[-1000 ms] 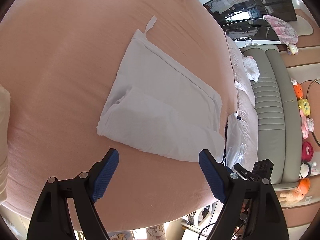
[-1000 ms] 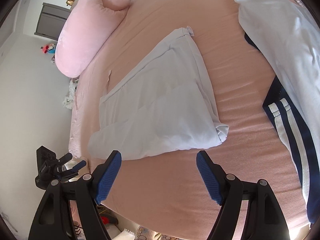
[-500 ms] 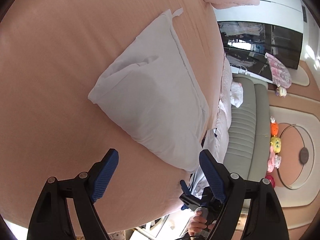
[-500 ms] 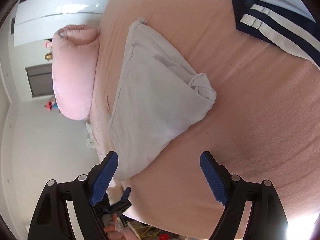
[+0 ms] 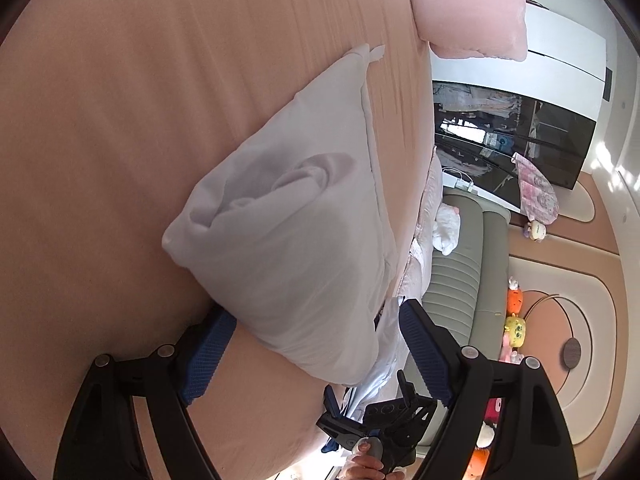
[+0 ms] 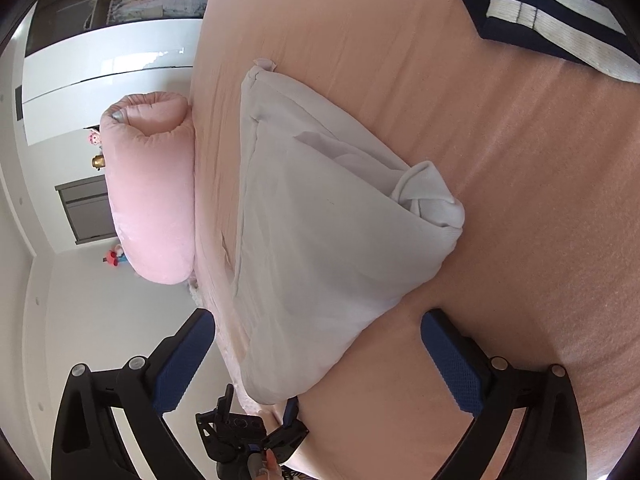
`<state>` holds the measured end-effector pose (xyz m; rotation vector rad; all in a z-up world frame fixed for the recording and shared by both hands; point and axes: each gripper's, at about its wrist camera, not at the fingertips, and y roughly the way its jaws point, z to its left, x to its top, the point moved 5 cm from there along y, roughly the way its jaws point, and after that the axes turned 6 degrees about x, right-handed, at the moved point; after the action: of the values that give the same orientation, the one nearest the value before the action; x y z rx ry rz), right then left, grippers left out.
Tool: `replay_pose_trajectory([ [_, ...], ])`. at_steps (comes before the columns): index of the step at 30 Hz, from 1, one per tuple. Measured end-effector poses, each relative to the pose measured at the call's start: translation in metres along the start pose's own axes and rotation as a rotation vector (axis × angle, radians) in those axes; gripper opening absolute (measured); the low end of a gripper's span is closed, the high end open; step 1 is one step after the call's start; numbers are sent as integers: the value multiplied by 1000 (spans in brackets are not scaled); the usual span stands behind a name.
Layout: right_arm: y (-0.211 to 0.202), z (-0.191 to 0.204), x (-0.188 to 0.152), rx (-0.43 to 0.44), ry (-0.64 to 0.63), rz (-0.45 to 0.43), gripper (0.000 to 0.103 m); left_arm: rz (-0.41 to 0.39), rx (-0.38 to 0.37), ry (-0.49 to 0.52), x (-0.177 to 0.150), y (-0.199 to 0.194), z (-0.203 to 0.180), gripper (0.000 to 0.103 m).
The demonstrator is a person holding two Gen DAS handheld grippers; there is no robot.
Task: Fold clothes
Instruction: 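Move both grippers to the shirt's loose end and grasp it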
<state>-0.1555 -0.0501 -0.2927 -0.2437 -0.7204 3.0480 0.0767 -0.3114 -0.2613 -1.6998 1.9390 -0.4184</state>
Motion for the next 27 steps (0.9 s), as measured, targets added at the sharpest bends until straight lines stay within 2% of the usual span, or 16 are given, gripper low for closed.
replay_pose_trajectory([
  [12, 16, 4, 22, 19, 16, -28, 103, 1, 58, 28, 11, 22, -13, 85],
  [16, 12, -4, 26, 54, 69, -11, 103, 20, 35, 10, 12, 22, -9, 86],
  [18, 9, -9, 26, 55, 91, -12, 96, 23, 7, 15, 11, 20, -8, 85],
  [19, 7, -12, 25, 41, 99, -18, 86, 22, -6, 20, 11, 18, -7, 85],
  [20, 5, -16, 24, 28, 102, -21, 73, 19, -10, 26, 10, 18, -6, 85],
  [21, 3, -20, 22, 16, 97, -20, 66, 13, -1, 30, 10, 17, -6, 84],
  [23, 0, -31, 21, 33, 101, -22, 34, -4, 26, 35, 8, 17, -4, 79],
  [25, -4, -41, 20, 74, 105, -26, 23, -28, 66, 36, 6, 16, -1, 70],
  [27, -5, -40, 18, 88, 56, -28, 19, -46, 103, 40, 5, 15, 3, 56],
])
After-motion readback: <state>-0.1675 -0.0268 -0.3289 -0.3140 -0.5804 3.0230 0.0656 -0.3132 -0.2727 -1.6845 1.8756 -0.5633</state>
